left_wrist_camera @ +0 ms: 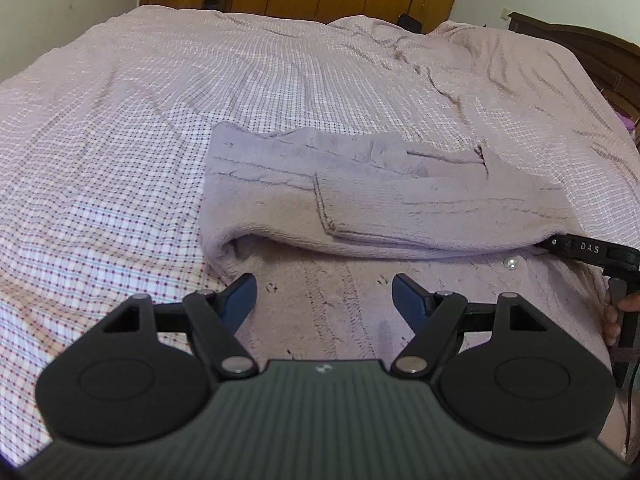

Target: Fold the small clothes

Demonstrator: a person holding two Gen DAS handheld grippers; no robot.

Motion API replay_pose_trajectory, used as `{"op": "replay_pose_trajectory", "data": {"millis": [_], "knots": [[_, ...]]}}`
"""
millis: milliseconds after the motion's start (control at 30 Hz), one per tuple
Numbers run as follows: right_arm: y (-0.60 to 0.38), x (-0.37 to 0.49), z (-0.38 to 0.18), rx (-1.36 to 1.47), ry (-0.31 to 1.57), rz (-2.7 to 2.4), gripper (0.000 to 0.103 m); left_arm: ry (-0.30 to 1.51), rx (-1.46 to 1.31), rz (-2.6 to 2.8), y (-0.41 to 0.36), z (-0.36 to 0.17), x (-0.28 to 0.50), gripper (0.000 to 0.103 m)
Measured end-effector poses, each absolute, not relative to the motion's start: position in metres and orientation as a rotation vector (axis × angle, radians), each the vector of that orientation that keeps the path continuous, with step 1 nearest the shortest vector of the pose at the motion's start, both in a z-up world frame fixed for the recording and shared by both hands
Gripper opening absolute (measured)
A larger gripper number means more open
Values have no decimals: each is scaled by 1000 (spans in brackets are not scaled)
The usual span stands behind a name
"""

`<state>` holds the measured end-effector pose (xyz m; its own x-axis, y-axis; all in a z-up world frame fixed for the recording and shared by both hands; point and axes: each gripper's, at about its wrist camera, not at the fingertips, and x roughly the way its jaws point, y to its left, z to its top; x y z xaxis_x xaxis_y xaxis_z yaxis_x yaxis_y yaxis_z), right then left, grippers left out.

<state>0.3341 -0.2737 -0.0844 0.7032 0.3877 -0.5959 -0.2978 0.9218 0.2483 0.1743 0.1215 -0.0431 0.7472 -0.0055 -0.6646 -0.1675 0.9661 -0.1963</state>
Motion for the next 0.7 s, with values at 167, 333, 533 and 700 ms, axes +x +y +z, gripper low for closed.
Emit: {"op": "replay_pose_trajectory", "data": {"millis": [167, 333, 533, 700], "knots": [[-284, 348, -96, 334, 708, 445, 14, 721, -270, 94, 123, -42, 171, 76], [-282, 344, -84, 284, 648, 347, 10, 720, -252, 96, 122, -41, 169, 76], [-287, 342, -76, 189, 602, 181, 10, 719, -251, 98, 122, -40, 169, 76], [-287, 347, -85, 198, 666, 211, 22, 729, -240, 99, 121, -42, 171, 76]]}}
